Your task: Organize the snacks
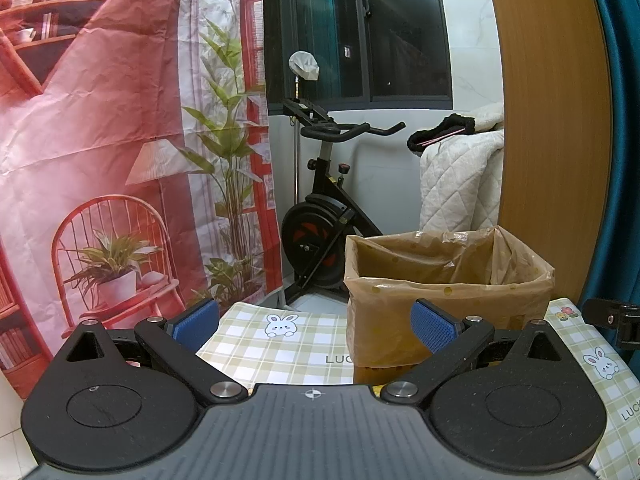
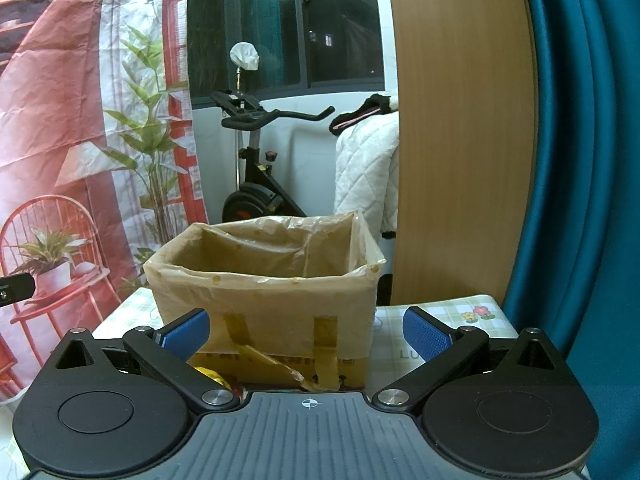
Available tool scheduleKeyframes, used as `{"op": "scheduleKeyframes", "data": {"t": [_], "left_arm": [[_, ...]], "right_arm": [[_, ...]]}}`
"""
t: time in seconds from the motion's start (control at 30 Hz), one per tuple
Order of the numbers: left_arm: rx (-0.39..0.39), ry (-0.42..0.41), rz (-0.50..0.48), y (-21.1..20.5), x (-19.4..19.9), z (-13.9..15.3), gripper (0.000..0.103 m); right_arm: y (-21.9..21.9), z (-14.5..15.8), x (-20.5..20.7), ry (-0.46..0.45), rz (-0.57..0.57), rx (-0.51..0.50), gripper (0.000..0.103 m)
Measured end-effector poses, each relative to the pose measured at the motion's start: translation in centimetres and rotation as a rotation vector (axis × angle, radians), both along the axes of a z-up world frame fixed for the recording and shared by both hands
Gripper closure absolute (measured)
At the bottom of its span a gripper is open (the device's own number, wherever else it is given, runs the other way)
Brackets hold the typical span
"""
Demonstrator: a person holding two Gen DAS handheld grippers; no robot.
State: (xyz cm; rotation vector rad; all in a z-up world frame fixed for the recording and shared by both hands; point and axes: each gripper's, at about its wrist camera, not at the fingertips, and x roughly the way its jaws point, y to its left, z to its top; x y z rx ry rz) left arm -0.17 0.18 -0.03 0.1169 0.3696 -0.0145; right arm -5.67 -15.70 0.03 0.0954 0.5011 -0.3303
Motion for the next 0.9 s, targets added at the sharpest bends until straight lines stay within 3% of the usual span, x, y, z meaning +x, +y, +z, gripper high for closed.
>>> {"op": "scheduleKeyframes", "data": {"t": [0.9], "left_arm": [[-0.020,0.016,-0.010,0.00,0.27,-0.61,0.000]], "right_arm": [[0.70,-0.20,0.04,0.009,0.014,-0.005,0.001]]}}
